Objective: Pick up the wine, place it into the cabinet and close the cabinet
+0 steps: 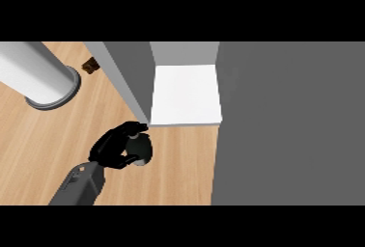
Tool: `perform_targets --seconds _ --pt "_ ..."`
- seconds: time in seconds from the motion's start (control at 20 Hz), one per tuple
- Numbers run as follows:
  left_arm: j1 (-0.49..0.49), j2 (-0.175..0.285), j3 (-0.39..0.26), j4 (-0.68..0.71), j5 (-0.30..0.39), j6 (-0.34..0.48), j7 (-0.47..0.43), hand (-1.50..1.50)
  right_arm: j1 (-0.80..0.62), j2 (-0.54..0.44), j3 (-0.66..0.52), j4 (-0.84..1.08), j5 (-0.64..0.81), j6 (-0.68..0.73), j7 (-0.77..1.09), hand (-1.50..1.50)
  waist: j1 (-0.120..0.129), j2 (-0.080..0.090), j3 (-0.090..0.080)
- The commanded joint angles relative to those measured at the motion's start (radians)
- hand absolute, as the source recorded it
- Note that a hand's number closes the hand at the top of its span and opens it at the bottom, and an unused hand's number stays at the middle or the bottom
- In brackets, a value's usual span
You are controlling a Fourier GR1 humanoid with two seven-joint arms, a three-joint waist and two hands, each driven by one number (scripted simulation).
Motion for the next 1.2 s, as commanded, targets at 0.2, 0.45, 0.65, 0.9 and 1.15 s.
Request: perform_targets --seconds 0.2,0.45,0.65,0.9,1.15 --pt "0.024 -0.084 -0.067 -0.092 -0.046 0.009 -0.119 1.5 0.084 -0.022 -0.048 -0.205 -0.1 0.012 0.058 -1.5 0.008 -0.002 -0.001" --pt "0.055 -0.09 -0.103 -0.142 -0.077 0.012 -0.212 1.5 0.068 0.005 0.018 -0.184 -0.027 0.0 0.046 -1.5 0.009 -0.003 -0.002" --pt "0.148 -0.014 0.062 -0.194 -0.015 0.301 -0.256 1.5 0.055 0.012 -0.037 -0.121 -0.05 -0.005 -0.002 -1.5 0.033 -0.009 -0.001" --pt "0.291 -0.047 0.126 -0.305 0.015 0.437 -0.352 1.5 0.112 -0.014 -0.038 -0.205 -0.074 0.002 0.045 -1.5 0.027 -0.012 0.0" --pt "0.431 -0.099 -0.014 -0.595 0.095 0.459 -0.264 1.5 0.136 -0.029 -0.08 -0.187 -0.108 0.037 0.003 -1.5 0.028 -0.01 0.002"
